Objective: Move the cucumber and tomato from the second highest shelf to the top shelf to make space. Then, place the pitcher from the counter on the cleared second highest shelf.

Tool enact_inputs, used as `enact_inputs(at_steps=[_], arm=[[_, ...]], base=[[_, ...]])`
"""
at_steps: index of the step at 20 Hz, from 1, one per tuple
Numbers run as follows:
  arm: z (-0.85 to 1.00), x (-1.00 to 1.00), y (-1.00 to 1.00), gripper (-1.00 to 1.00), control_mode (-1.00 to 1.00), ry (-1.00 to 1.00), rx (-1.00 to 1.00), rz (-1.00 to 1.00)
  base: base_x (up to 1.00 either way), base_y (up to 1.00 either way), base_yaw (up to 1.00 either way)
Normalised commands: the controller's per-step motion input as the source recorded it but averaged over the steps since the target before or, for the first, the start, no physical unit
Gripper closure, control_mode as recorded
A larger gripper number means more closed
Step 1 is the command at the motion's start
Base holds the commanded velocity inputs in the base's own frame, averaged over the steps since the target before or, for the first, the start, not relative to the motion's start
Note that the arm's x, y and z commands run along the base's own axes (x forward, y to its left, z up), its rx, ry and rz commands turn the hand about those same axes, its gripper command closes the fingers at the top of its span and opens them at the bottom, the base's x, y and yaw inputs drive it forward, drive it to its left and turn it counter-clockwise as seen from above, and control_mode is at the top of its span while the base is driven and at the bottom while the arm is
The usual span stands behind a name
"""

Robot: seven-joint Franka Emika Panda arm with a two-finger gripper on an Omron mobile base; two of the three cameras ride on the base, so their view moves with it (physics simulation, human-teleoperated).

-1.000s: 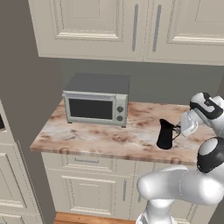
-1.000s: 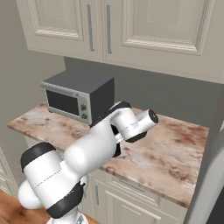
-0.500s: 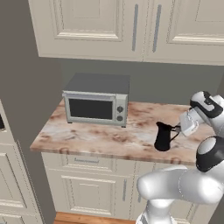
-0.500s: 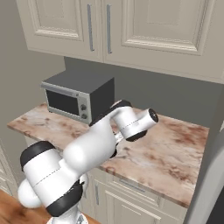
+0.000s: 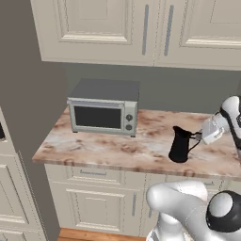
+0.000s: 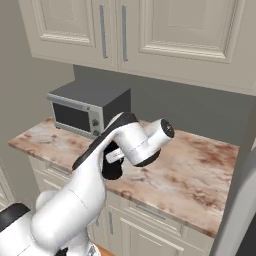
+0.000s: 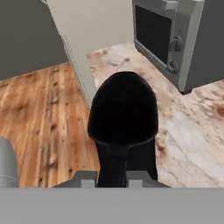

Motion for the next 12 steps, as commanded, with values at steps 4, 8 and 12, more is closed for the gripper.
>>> enact_inputs(at_steps=[4, 8, 12], arm=[[0.42, -0.91, 0.63, 1.0, -1.0, 0.0, -0.01, -0.58], [0.81, -0.64, 0.6, 1.0, -1.0, 0.0, 0.0, -0.61], [1.0, -0.37, 0.52, 1.0, -1.0, 0.05, -0.02, -0.45]], base=[[0.0, 0.0, 0.0], [0.0, 0.0, 0.0], [0.0, 0.0, 0.0]])
